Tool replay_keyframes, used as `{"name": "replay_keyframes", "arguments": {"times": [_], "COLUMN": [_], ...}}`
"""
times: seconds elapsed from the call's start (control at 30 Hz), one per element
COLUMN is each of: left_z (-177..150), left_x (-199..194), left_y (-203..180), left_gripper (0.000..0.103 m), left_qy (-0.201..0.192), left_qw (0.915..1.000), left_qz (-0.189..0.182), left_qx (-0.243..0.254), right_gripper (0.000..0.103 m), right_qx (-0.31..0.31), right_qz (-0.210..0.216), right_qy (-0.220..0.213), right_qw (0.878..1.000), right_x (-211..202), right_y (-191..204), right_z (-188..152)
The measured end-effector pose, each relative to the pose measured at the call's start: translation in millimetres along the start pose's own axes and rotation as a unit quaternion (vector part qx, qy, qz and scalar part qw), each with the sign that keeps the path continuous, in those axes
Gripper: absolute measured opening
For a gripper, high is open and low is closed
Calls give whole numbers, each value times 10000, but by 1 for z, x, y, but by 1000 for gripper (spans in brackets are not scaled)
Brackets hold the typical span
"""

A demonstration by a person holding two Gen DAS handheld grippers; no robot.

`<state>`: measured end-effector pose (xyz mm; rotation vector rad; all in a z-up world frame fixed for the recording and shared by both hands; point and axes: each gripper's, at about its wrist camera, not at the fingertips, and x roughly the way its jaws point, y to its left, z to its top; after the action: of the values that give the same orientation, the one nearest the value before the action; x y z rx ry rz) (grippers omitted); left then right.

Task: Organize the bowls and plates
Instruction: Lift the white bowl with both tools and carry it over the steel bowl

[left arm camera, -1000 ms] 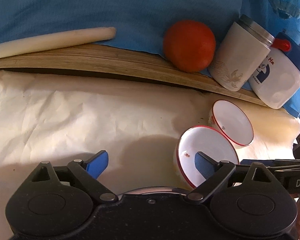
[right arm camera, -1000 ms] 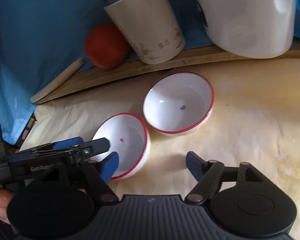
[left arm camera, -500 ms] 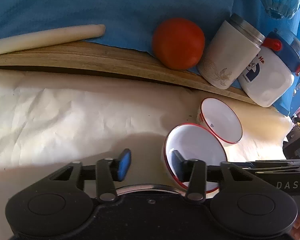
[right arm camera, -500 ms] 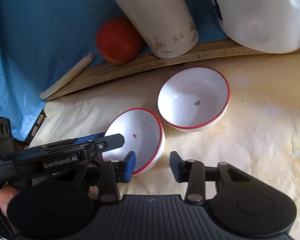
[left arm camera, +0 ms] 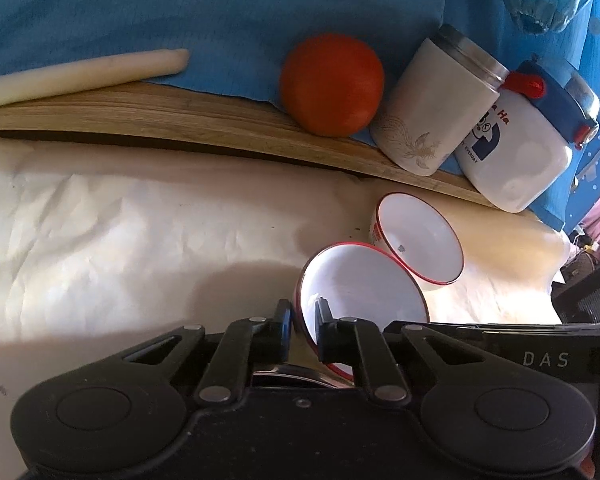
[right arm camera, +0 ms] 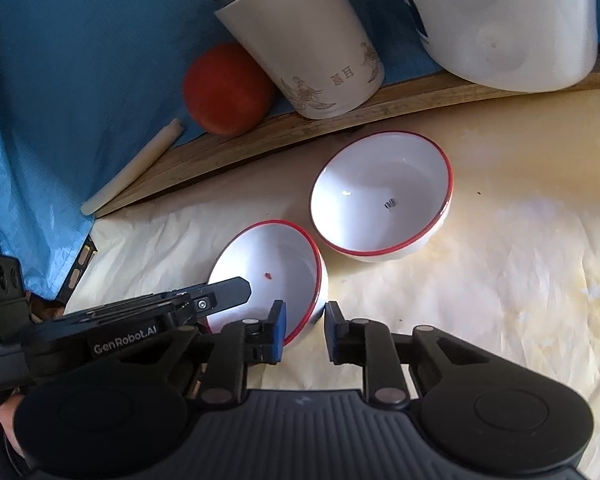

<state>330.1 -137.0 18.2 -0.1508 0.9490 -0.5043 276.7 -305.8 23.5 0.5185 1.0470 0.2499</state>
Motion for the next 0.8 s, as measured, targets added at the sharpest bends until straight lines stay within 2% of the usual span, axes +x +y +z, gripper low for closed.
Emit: {"name": "replay_keyframes", "arguments": {"times": [0.17,0.4,0.8], "left_z": [0,-1,-20], "left_x": [-8,-30,-56], "left_y": [-1,-10,-55], "left_gripper": [11,11,11], "left_qy": [-59,-242,-303], "left_qw": [9999,9996,9985], "left_qz": [-46,-104,-403], "left_qx": [-87,-87,213], "right_gripper": [16,16,16], "right_qx": [159,97,152], "right_qz": [64,96,-61], "right_qy": [-86,-237,-536], "right_qw": [9998,9996,9984], "right_x": [-11,-35,-96], "right_y": [-8,-4,-6], "right_z": [2,0,-25]}}
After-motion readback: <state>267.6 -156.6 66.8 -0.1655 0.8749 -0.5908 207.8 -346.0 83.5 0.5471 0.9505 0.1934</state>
